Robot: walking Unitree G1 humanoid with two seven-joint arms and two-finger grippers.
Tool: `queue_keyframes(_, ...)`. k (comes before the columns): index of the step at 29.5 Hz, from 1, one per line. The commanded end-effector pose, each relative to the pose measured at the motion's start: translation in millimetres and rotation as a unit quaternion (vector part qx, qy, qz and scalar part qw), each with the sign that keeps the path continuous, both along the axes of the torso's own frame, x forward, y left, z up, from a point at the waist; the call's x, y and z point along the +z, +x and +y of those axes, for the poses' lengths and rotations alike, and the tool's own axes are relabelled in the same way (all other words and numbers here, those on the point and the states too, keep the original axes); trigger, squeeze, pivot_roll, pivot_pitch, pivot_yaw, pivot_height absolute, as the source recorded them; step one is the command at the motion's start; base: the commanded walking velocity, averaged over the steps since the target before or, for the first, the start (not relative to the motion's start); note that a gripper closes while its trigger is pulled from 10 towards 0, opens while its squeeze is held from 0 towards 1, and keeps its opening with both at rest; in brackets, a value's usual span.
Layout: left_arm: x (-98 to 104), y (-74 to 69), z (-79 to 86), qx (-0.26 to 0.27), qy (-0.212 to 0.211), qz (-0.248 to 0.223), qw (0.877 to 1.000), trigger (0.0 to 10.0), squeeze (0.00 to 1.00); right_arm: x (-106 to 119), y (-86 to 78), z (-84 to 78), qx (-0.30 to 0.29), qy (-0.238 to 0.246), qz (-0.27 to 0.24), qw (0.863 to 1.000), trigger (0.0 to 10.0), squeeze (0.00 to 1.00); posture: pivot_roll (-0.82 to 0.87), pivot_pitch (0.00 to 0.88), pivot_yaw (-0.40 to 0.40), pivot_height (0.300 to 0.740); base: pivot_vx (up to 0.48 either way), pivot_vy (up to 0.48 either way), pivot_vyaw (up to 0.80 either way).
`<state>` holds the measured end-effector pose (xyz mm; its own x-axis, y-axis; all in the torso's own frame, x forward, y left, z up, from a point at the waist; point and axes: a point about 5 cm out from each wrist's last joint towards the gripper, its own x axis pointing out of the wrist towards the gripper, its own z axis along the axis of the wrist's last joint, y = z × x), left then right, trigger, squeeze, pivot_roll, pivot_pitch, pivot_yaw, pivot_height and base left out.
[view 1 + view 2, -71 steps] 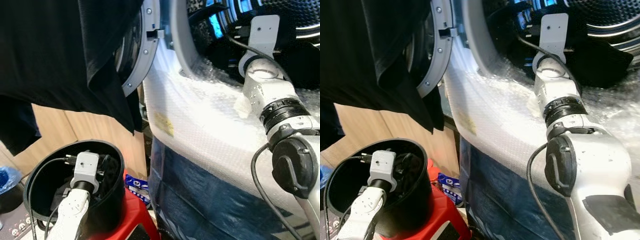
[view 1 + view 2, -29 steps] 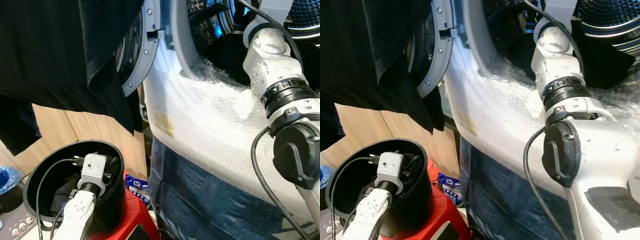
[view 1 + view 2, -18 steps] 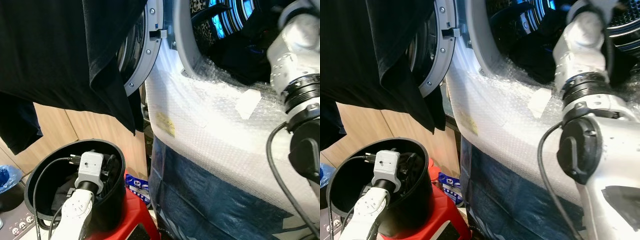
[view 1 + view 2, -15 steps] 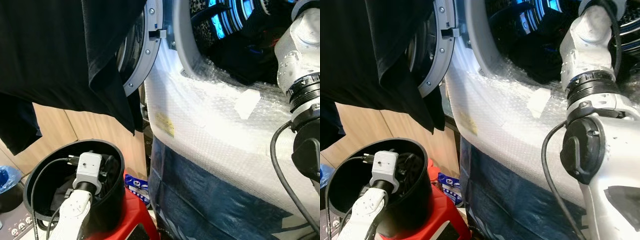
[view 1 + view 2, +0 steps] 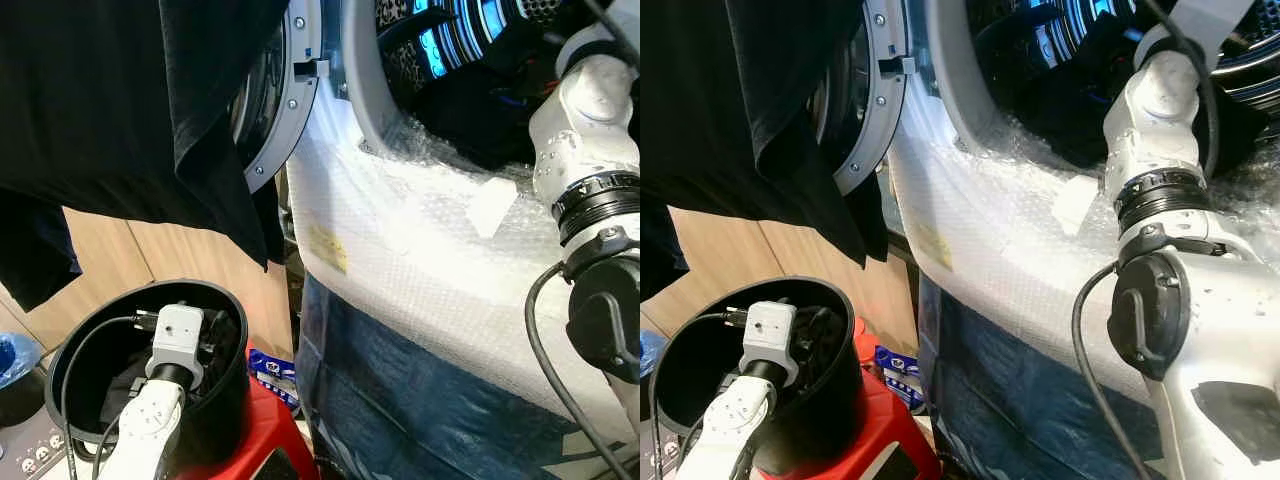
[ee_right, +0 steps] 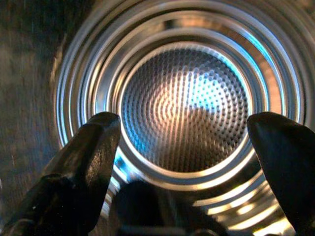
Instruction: Clothes washing
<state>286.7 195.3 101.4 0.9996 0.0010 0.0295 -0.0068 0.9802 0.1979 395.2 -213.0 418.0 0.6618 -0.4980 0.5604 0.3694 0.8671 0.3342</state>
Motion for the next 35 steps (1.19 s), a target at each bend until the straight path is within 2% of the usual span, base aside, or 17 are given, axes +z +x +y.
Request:
queue_keyframes(1, 0, -3.4, 3.3, 0.005, 0.004, 0.003, 1.0, 10.0, 0.0, 3, -5.9, -8.4, -0.003, 0.035, -0.037, 0.999, 10.0, 0.0, 0.13, 0.0, 0.051, 0.74, 0.0, 0.0, 0.0)
queue_keyframes(5, 0, -4.8, 2.8, 0.006, 0.001, 0.002, 1.0, 10.0, 0.0, 0, -8.9, -10.8, 0.001, 0.048, -0.062, 0.997, 10.0, 0.0, 0.12, 0.0, 0.056, 0.74, 0.0, 0.0, 0.0)
queue_keyframes(10, 0, -4.2, 2.5, 0.003, 0.002, 0.003, 1.0, 10.0, 0.0, -2, -7.0, -9.6, 0.004, 0.035, -0.05, 0.998, 10.0, 0.0, 0.12, 0.0, 0.058, 0.74, 0.0, 0.0, 0.0)
queue_keyframes(12, 1, -2.9, 1.9, 0.001, 0.002, 0.004, 1.0, 10.0, 0.0, -4, -4.3, -13.5, 0.031, 0.065, -0.043, 0.996, 10.0, 0.0, 0.12, 0.0, 0.059, 0.74, 0.0, 0.0, 0.0)
queue_keyframes(15, 1, -2.7, 2.0, 0.001, 0.002, 0.004, 1.0, 10.0, 0.0, -5, -4.0, -15.5, 0.042, 0.081, -0.045, 0.995, 10.0, 0.0, 0.12, 0.0, 0.059, 0.74, 0.0, 0.0, 0.0)
queue_keyframes(17, 1, -3.2, 2.7, 0.001, 0.003, 0.004, 1.0, 10.0, 0.0, -5, -2.8, -15.6, 0.088, 0.107, -0.06, 0.989, 10.0, 0.0, 0.12, 0.0, 0.056, 0.74, 0.0, 0.0, 0.0)
queue_keyframes(19, 2, -3.9, 3.5, 0.001, 0.004, 0.004, 1.0, 10.0, 0.0, -8, -2.1, -12.2, 0.115, 0.1, -0.069, 0.986, 10.0, 0.0, 0.13, 0.0, 0.057, 0.74, 0.0, 0.0, 0.0)
queue_keyframes(23, 2, -4.9, 5.0, 0.003, 0.006, 0.004, 1.0, 10.0, 0.0, -14, -1.7, -10.6, 0.126, 0.09, -0.072, 0.985, 10.0, 0.0, 0.13, 0.0, 0.058, 0.74, 0.0, 0.0, 0.0)
queue_keyframes(24, 2, -5.9, 7.7, 0.007, 0.007, 0.001, 1.0, 10.0, 0.0, -17, -4.0, -11.1, 0.142, 0.088, -0.093, 0.982, 10.0, 0.0, 0.13, 0.0, 0.063, 0.74, 0.0, 0.0, 0.0)
queue_keyframes(28, 3, -6.8, 10.3, 0.011, 0.007, -0.002, 1.0, 10.0, 0.0, -19, -7.3, -12.3, 0.158, 0.087, -0.118, 0.977, 10.0, 0.0, 0.13, 0.0, 0.063, 0.74, 0.0, 0.0, 0.0)
queue_keyframes(31, 16, -5.5, 12.5, 0.019, -0.001, -0.045, 0.999, 10.0, 0.0, -18, -27.6, -6.5, 0.227, 0.052, -0.202, 0.951, 10.0, 0.0, 0.11, 0.0, 0.065, 0.74, 0.0, 0.0, 0.0)
queue_keyframes(32, 16, -5.5, 12.5, 0.019, -0.001, -0.045, 0.999, 10.0, 0.0, -18, -27.6, -6.5, 0.227, 0.052, -0.202, 0.951, 10.0, 0.0, 0.11, 0.0, 0.065, 0.74, 0.0, 0.0, 0.0)
queue_keyframes(34, 23, -4.9, 12.2, 0.017, -0.004, -0.062, 0.998, 10.0, 0.0, -15, -44.1, 2.8, 0.291, 0.019, -0.242, 0.926, 10.0, 0.0, 0.11, 0.0, 0.062, 0.74, 0.0, 0.0, 0.0)
queue_keyframes(35, 23, -4.9, 12.2, 0.017, -0.004, -0.062, 0.998, 10.0, 0.0, -15, -44.1, 2.8, 0.291, 0.019, -0.242, 0.926, 10.0, 0.0, 0.11, 0.0, 0.062, 0.74, 0.0, 0.0, 0.0)
